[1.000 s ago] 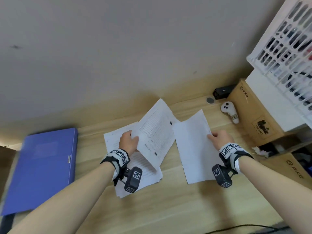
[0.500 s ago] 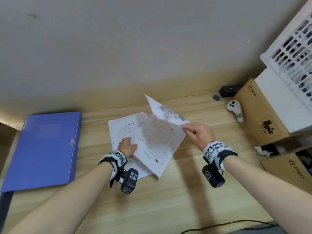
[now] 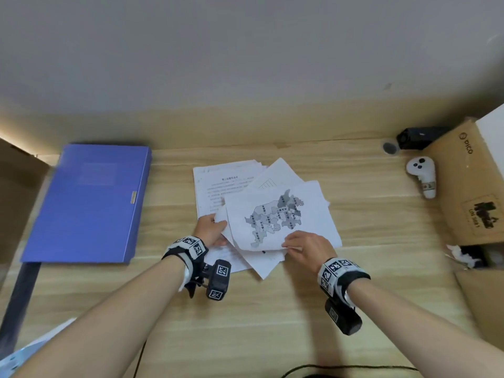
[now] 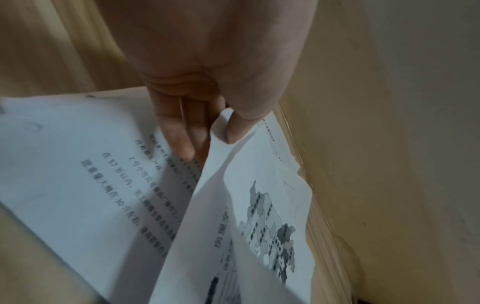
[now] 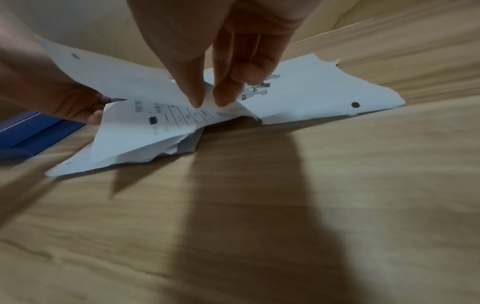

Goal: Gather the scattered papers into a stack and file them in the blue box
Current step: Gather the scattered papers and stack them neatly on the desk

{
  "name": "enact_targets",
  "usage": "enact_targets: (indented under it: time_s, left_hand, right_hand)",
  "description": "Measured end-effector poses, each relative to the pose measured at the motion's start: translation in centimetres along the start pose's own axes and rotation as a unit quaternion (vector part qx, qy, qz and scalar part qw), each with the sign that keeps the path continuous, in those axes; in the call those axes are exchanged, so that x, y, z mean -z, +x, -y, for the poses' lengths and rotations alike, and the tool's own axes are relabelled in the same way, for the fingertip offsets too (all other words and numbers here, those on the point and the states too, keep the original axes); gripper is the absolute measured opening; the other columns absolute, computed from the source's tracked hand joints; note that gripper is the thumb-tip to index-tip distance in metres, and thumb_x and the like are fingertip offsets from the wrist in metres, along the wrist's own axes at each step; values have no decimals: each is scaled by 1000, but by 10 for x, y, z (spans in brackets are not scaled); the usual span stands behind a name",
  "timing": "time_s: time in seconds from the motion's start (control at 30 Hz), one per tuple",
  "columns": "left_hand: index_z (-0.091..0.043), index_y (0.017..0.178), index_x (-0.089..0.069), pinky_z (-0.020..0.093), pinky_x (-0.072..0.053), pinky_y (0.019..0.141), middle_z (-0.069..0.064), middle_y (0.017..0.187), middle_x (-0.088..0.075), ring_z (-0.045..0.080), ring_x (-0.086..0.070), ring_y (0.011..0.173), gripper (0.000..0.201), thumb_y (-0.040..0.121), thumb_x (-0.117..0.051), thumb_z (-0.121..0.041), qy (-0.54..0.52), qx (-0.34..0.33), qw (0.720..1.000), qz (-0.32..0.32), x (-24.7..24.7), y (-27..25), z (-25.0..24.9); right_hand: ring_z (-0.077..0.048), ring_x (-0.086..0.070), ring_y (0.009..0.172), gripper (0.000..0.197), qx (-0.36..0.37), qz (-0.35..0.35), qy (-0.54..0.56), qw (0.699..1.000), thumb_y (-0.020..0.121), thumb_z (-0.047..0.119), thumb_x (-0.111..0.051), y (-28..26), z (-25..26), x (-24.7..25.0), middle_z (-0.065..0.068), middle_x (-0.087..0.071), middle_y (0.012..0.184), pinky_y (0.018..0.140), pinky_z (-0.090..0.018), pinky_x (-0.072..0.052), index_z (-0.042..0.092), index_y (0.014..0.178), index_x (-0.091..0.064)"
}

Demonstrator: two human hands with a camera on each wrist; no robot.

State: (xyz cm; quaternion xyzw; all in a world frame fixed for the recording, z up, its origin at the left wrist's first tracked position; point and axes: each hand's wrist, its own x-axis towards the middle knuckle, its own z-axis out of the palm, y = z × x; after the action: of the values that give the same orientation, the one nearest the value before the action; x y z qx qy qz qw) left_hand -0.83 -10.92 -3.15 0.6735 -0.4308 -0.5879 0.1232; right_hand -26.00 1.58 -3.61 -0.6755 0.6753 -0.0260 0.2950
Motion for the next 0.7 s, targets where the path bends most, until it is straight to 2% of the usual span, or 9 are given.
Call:
enact_targets:
  time_s: [0.07,0.17,0.27,0.33,0.4,0.47,0.5,0.6,0.7]
  left_hand:
    - [-7,82,-63,20,-52,39,11,78,-67,15,-66,53,17,92,-52,0,-16,-1,1000,-6,1,1,1]
    - [-2,94,-63,20,-51,38,13,84,-68,18,-65,62,10,93,-54,-1,-47,-9,999,-13,1,3,1]
    - [0,98,-64,22,-55,42,17,96,-70,18,-66,67,9,92,-57,-3,-70,-6,997,-24,0,10,-1]
    - [-2,102,-64,25,-58,47,16,99,-70,20,-68,72,11,93,-59,-4,-103,1,994,-21,-2,11,-2]
    - [-4,106,-64,27,-61,54,14,102,-69,22,-69,78,15,91,-62,-3,-128,3,992,0,-4,9,-1]
    - [-5,109,-64,31,-62,63,14,107,-70,27,-70,86,21,89,-65,0,-129,-2,992,16,-6,6,1]
    - [-5,112,-64,35,-62,69,14,109,-70,29,-70,91,24,88,-65,1,-123,-10,992,16,-7,4,3]
    - [-4,115,-65,43,-60,80,13,108,-70,29,-69,94,28,88,-64,2,-111,-36,993,3,-9,1,4]
    - [-5,110,-67,44,-58,85,11,101,-72,26,-69,89,23,88,-65,1,-104,-52,993,-11,-9,2,5]
  right_hand:
    - [-17,-65,108,22,-6,20,-8,1000,91,32,-60,0,-5,-1,12,-65,127,82,-32,-52,31,108,-75]
    - [-12,-62,113,23,-20,59,-44,997,90,37,-59,1,-9,4,19,-58,132,83,-27,-47,37,108,-72]
    - [-6,-57,112,37,-53,118,-22,991,79,60,-61,2,-4,15,23,-50,129,89,-29,-43,36,105,-72]
    - [-8,-55,111,45,-54,117,-6,992,78,68,-56,8,-4,23,18,-54,122,89,-33,-45,34,103,-72]
    - [-13,-58,107,43,-13,67,-16,998,84,65,-50,25,-6,35,13,-59,113,79,-32,-49,31,101,-70]
    - [-17,-56,105,35,7,21,-27,999,87,56,-53,50,-9,49,9,-57,107,70,-31,-48,28,103,-64]
    - [-18,-54,109,36,10,10,-28,999,86,52,-59,64,-9,56,7,-56,114,72,-32,-48,27,111,-61]
    - [-21,-43,125,71,16,40,-42,998,76,48,-75,105,-3,67,2,-47,137,94,-38,-45,22,136,-47]
    - [-23,-42,120,74,28,86,-111,990,68,49,-78,131,2,61,2,-51,129,97,-37,-42,23,131,-49]
